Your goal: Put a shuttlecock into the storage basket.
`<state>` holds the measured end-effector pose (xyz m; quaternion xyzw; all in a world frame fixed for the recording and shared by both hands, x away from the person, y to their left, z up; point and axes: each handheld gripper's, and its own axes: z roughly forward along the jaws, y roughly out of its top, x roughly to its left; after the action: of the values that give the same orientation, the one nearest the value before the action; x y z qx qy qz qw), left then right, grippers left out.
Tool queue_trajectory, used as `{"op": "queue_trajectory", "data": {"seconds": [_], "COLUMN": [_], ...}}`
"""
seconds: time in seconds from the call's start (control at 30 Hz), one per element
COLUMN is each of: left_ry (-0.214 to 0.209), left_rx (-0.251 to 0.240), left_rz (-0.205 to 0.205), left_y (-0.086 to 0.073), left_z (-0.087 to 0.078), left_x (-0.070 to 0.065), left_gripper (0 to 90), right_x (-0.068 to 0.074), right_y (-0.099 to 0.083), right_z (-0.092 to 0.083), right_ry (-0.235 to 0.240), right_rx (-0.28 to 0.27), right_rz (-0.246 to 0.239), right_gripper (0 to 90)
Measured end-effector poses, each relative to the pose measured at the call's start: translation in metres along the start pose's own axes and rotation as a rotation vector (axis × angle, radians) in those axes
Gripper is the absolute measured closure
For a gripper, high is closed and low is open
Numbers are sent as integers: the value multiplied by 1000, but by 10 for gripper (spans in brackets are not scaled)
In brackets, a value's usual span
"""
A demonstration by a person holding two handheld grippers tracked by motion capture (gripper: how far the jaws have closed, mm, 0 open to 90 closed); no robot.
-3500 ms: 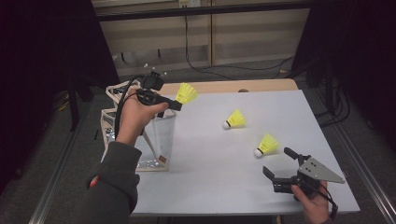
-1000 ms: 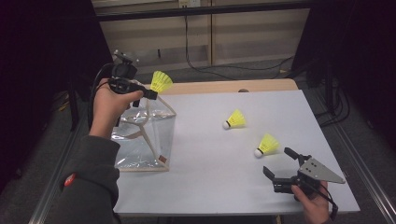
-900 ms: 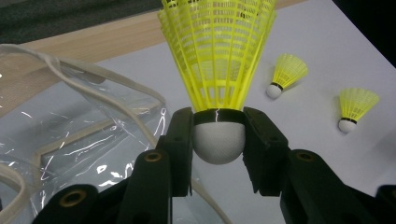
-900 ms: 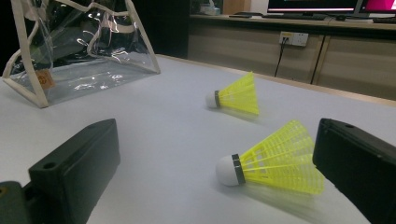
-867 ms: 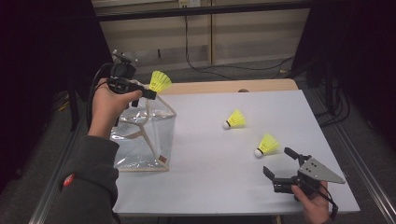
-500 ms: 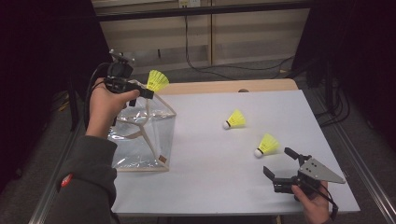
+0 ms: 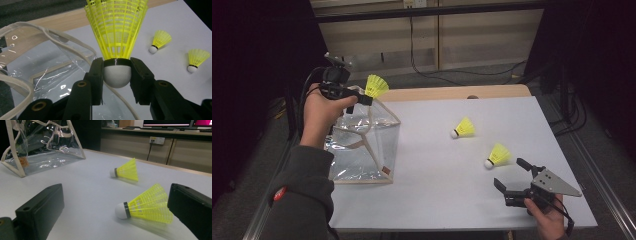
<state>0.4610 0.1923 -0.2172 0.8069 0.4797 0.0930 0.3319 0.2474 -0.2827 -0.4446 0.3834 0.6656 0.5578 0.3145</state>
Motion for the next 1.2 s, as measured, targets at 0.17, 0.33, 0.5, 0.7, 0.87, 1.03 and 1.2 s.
{"op": "queue_trajectory", "data": {"seconds": [0.17, 0.33, 0.5, 0.7, 0.87, 1.03, 1.2], "left_ry": [6, 15, 18, 23, 32, 41, 44], "left_rx": [3, 4, -4, -9, -6, -11, -12], "left_rz": [-2, -5, -15, -23, -25, -39, -44], "left_y": [-1, -1, -2, -3, -5, -7, -9], "left_z": [-2, -3, -3, -6, -8, -9, -10], "left_x": [2, 5, 6, 9, 12, 17, 19], "left_gripper": [651, 651, 650, 650, 650, 650, 651], "right_x": [0, 0, 0, 0, 0, 0, 0], "right_y": [0, 0, 0, 0, 0, 0, 0], "right_z": [0, 0, 0, 0, 0, 0, 0], "right_ry": [0, 0, -1, 0, -1, -1, -3], "right_rx": [1, -2, -1, -1, -1, 0, 0], "right_rz": [1, -2, 2, 3, 2, 0, 0], "right_gripper": [7, 7, 7, 8, 7, 7, 8]}}
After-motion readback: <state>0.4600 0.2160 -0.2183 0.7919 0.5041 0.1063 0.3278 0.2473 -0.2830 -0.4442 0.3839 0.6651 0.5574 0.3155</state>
